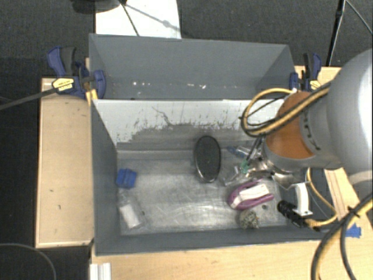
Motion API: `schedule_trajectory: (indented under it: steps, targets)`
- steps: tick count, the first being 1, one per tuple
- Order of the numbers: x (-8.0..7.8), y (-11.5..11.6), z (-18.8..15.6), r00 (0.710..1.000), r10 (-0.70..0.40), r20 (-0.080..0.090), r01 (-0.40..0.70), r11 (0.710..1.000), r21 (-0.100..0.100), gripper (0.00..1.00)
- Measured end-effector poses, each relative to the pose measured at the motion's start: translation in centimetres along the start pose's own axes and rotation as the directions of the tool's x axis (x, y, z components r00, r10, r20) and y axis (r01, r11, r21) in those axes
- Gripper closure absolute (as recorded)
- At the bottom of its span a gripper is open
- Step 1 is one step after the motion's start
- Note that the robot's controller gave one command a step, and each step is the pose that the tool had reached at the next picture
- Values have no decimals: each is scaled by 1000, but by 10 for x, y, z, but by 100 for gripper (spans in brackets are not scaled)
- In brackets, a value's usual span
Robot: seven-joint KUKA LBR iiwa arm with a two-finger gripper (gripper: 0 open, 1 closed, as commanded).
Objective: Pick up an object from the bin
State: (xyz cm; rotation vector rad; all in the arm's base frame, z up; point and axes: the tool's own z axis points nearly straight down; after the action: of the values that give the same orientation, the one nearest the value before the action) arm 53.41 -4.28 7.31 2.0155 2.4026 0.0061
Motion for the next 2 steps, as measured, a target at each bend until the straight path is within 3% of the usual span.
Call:
schedule_trajectory:
  steps: [1, 2]
  targets:
    - [-2, 1, -2, 1000, -1, 3, 1, 1000, -4, 100]
    - [-4, -10, -119, 999, -38, 1, 38, 999, -1, 100]
